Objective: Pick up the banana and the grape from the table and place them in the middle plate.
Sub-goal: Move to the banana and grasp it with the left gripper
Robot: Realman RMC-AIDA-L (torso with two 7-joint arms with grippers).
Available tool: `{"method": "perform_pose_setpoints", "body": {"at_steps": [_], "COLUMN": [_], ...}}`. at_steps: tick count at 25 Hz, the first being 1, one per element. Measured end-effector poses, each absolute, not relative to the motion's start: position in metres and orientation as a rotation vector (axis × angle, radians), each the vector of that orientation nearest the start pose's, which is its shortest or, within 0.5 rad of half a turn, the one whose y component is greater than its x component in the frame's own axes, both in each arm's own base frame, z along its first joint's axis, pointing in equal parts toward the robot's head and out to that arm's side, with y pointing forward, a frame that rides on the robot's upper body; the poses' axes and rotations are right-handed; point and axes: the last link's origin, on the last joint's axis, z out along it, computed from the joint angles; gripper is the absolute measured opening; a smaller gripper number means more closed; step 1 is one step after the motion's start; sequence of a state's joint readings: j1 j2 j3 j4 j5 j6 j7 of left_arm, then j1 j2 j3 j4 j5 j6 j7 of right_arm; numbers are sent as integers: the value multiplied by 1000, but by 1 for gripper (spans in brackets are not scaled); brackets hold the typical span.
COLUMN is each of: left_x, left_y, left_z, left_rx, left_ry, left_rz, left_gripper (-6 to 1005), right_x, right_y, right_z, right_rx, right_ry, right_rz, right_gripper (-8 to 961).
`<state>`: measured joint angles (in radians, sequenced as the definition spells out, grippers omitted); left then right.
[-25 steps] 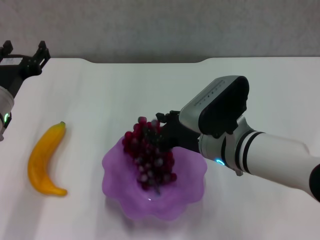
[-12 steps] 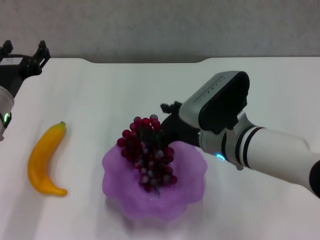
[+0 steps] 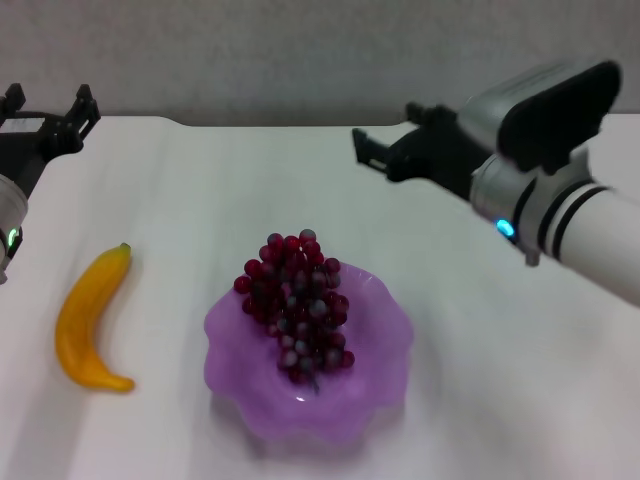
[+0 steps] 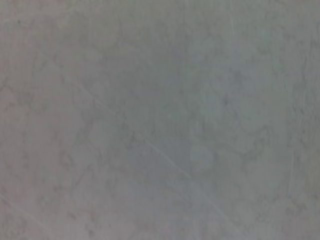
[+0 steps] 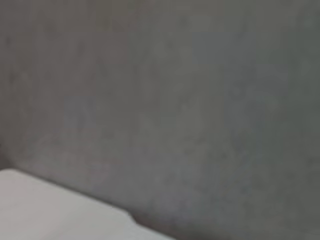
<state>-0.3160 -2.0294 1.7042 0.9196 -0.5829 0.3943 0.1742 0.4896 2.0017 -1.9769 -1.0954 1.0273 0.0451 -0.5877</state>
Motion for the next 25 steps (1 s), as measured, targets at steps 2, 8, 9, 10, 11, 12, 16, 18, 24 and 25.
{"method": "perform_pose_setpoints", "body": {"at_steps": [2,8,9,10,11,12,16,18,24,25], "left_x": [-266,-266,-266,-266,-266,-266,-266,-264,-263,-263], "left_y": [405,405,405,405,405,405,405,406,406,406], "left_z": [43,42,42,42,43,42,43,42,40,40], "left_rx": [-1540,-1540,-1540,-1540,-1540,-1540,-1541,-1543,-1553,-1553], "left_ry": [-622,-622,-622,-622,-622,-622,-621,-618,-615,-616], "left_rz": [-585,-585,-584,-584,-584,-584,-585,-588,-587,-586], "left_gripper": [831,831,831,831,831,831,831,831,831,831], "right_x": [157,163,164,165,166,167,178,185,194,195], "right_y": [411,416,415,413,411,410,404,402,399,398], "right_z": [-41,-25,-22,-18,-16,-14,-4,-1,0,0], "right_rx": [-2065,-1966,-1938,-1896,-1870,-1836,-1690,-1630,-1586,-1583], "right_ry": [537,500,476,448,431,413,335,314,333,337], "right_rz": [493,524,533,547,557,573,611,627,666,665], "right_gripper": [794,783,781,779,778,776,767,769,774,775]}}
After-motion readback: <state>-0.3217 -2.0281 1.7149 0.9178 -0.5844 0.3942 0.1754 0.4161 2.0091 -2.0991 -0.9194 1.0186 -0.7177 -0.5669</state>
